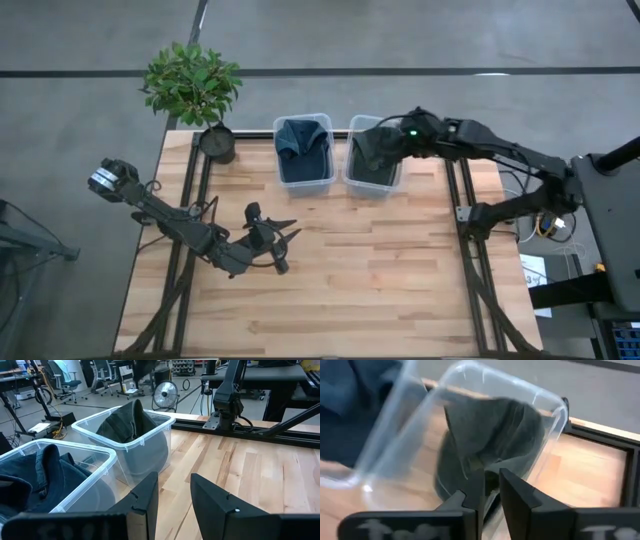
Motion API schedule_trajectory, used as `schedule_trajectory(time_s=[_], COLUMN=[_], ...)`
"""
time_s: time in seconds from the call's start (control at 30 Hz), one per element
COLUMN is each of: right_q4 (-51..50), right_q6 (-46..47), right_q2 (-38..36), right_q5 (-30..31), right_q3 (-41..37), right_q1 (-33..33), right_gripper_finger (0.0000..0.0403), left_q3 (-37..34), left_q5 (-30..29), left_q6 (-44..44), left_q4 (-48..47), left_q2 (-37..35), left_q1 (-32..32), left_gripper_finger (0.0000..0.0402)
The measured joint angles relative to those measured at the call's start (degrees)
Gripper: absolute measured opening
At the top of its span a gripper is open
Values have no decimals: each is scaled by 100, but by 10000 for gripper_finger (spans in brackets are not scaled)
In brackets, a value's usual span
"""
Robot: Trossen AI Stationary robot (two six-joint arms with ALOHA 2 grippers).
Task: Pick & Place hat
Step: Put the black cap into the right transparent bin, then return to Home Position
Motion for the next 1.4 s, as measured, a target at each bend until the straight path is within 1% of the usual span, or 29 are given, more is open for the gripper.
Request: schedule_trajectory(time_s=[0.3, 0.5, 0.63, 0.8, 0.93, 1.13, 1.27, 1.4], right_q4=[-108, -648, -717, -890, -950, -965, -977, -932], right_q6=[-572, -743, -910, -1035, -1057, -1259, -1540, -1568], right_q2=[1230, 2018, 2433, 2640, 2411, 1470, 553, -409], right_q5=[-4, -28, -61, -58, -22, -22, -25, -26], right_q3=[48, 251, 431, 743, 1019, 1259, 1182, 989], right_q1=[-350, -526, -525, -524, -464, -152, 339, 1063], right_gripper_finger=[11, 8, 8, 8, 8, 8, 8, 8], left_q3=[0, 0, 0, 0, 0, 0, 0, 0], left_q5=[0, 0, -2, -2, -2, -4, -4, -7], left_q6=[-125, -133, -136, -139, -140, -125, -122, -122], left_q4=[-2, -2, -2, -2, -4, -7, -11, -12], left_q2=[0, 0, 0, 0, 0, 0, 0, 0], left_q1=[0, 0, 0, 0, 0, 0, 0, 0], left_gripper_finger=[107, 107, 107, 107, 107, 107, 107, 107])
